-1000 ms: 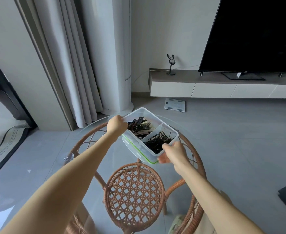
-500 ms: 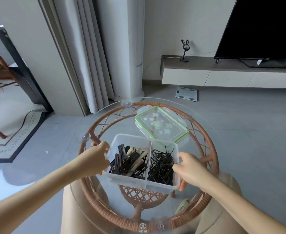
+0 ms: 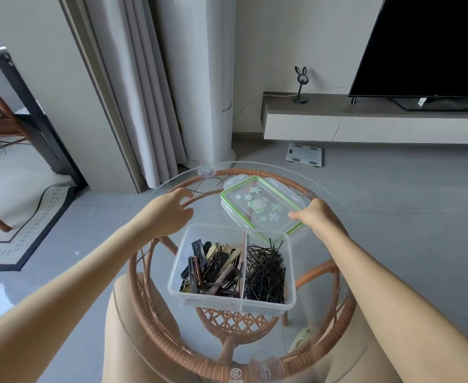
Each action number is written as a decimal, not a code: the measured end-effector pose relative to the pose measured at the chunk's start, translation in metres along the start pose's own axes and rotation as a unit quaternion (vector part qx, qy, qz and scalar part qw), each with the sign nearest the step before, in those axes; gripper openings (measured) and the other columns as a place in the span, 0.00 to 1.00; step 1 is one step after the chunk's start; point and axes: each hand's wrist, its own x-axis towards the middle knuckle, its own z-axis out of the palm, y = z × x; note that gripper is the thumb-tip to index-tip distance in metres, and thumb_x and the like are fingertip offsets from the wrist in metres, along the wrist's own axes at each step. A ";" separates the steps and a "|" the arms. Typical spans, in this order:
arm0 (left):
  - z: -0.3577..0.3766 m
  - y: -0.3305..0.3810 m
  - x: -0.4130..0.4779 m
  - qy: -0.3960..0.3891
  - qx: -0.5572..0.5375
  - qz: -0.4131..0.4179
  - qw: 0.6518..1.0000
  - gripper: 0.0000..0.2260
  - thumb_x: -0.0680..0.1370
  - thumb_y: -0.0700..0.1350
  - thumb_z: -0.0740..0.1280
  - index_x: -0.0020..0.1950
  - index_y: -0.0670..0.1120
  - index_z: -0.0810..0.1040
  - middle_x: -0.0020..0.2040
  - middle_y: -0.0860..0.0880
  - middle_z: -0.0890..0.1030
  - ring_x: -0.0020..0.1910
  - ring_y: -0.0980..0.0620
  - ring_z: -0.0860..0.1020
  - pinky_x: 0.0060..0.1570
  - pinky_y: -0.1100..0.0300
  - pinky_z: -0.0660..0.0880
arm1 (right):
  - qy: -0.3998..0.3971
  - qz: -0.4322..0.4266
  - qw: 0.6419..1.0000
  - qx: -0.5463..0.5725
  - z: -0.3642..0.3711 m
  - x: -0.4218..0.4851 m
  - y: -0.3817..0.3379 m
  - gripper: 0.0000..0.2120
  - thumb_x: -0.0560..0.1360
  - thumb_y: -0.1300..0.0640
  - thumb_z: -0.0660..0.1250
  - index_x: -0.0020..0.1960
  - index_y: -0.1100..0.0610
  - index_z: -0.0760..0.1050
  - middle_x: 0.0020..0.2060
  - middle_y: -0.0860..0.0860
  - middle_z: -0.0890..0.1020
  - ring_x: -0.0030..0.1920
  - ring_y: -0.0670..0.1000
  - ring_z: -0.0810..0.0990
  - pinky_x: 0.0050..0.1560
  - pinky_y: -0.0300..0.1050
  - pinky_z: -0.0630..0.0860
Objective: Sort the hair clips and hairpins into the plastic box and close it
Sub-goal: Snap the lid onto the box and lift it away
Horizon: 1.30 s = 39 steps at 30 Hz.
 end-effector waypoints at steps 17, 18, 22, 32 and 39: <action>0.003 0.002 0.031 0.095 -0.087 0.001 0.992 0.14 0.77 0.39 0.59 0.61 0.46 0.77 0.59 0.45 0.79 0.54 0.44 0.79 0.48 0.55 0.77 | 0.021 -0.087 0.986 0.142 0.000 0.022 -0.033 0.03 0.75 0.66 0.62 0.46 0.62 0.73 0.42 0.57 0.81 0.33 0.54 0.80 0.33 0.45 0.74; 0.002 0.000 0.032 0.106 -0.124 -0.013 0.987 0.13 0.77 0.39 0.59 0.57 0.45 0.79 0.55 0.44 0.81 0.51 0.44 0.80 0.49 0.52 0.79 | 0.025 -0.134 0.974 0.181 -0.010 0.017 -0.041 0.04 0.75 0.67 0.61 0.47 0.60 0.73 0.41 0.56 0.81 0.33 0.54 0.81 0.35 0.47 0.76; -0.006 -0.008 0.028 0.042 -0.469 -0.111 0.875 0.15 0.80 0.46 0.59 0.53 0.35 0.77 0.41 0.41 0.82 0.35 0.48 0.81 0.36 0.61 0.81 | 0.036 -0.373 0.916 0.144 -0.040 -0.025 -0.059 0.14 0.75 0.64 0.64 0.60 0.58 0.75 0.50 0.53 0.82 0.45 0.51 0.82 0.49 0.45 0.77; 0.015 -0.038 0.000 -0.144 -0.661 -0.215 0.705 0.14 0.75 0.53 0.65 0.43 0.41 0.76 0.30 0.44 0.81 0.26 0.51 0.78 0.27 0.64 0.77 | 0.055 -0.655 0.753 0.014 -0.018 -0.105 0.021 0.13 0.69 0.70 0.69 0.53 0.62 0.79 0.51 0.54 0.82 0.55 0.50 0.80 0.61 0.41 0.73; 0.033 -0.060 -0.030 -0.088 -0.502 -0.179 0.841 0.08 0.72 0.40 0.71 0.34 0.41 0.76 0.32 0.46 0.75 0.28 0.55 0.74 0.25 0.68 0.75 | -0.013 -0.712 0.701 -0.047 0.001 -0.120 0.063 0.15 0.73 0.69 0.64 0.59 0.61 0.76 0.57 0.55 0.80 0.60 0.52 0.78 0.62 0.51 0.74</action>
